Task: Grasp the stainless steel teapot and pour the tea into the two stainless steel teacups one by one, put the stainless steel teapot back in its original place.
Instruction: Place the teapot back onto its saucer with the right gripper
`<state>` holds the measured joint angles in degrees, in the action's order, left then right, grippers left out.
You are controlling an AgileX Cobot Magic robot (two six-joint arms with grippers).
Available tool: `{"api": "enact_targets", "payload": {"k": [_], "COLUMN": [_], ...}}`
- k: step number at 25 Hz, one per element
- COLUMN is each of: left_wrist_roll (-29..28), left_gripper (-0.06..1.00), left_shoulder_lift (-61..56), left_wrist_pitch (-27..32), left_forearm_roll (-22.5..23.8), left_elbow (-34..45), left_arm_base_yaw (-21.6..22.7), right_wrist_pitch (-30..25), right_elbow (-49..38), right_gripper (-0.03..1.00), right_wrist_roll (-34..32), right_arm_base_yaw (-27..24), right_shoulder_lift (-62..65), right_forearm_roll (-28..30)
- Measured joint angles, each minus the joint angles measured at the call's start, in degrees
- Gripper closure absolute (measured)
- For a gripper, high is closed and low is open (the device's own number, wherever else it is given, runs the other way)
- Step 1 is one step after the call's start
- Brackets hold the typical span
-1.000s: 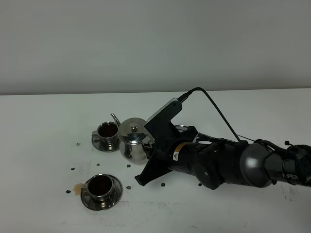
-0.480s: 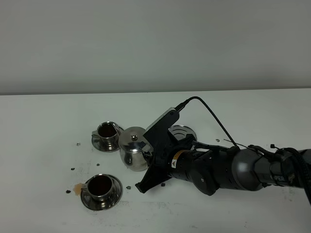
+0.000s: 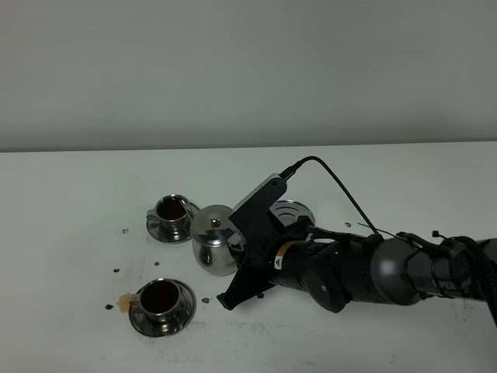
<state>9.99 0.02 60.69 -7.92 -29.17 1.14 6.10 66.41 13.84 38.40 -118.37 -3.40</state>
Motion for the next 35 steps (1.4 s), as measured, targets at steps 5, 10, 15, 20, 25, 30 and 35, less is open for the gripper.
{"api": "enact_targets", "payload": {"k": [5,10,15,20,25,30,35], "left_wrist_roll": [0.00,0.00,0.00,-0.05,-0.05,-0.05,-0.05], "left_gripper": [0.46,0.46,0.46,0.46,0.46,0.46,0.46], "left_shoulder_lift": [0.00,0.00,0.00,0.00,0.00,0.00,0.00], "left_wrist_pitch": [0.00,0.00,0.00,0.00,0.00,0.00,0.00], "left_forearm_roll": [0.00,0.00,0.00,0.00,0.00,0.00,0.00], "left_elbow": [0.00,0.00,0.00,0.00,0.00,0.00,0.00], "left_arm_base_yaw": [0.00,0.00,0.00,0.00,0.00,0.00,0.00], "right_wrist_pitch": [-1.95,-3.32,-4.51,-3.78,-1.52,-0.41,-0.40], "right_elbow": [0.00,0.00,-0.04,-0.04,-0.04,-0.04,-0.04], "right_gripper": [0.88,0.88,0.88,0.88,0.88,0.88,0.88], "right_wrist_roll": [0.00,-0.16,-0.22,-0.22,-0.22,-0.22,-0.22], "right_arm_base_yaw": [-1.33,-5.77,-9.55,-11.02,-11.48,-12.38,-13.08], "right_shoulder_lift": [4.77,6.70,6.70,5.58,3.01,2.00,0.93], "right_forearm_roll": [0.06,0.10,0.10,0.10,0.10,0.10,0.10]}}
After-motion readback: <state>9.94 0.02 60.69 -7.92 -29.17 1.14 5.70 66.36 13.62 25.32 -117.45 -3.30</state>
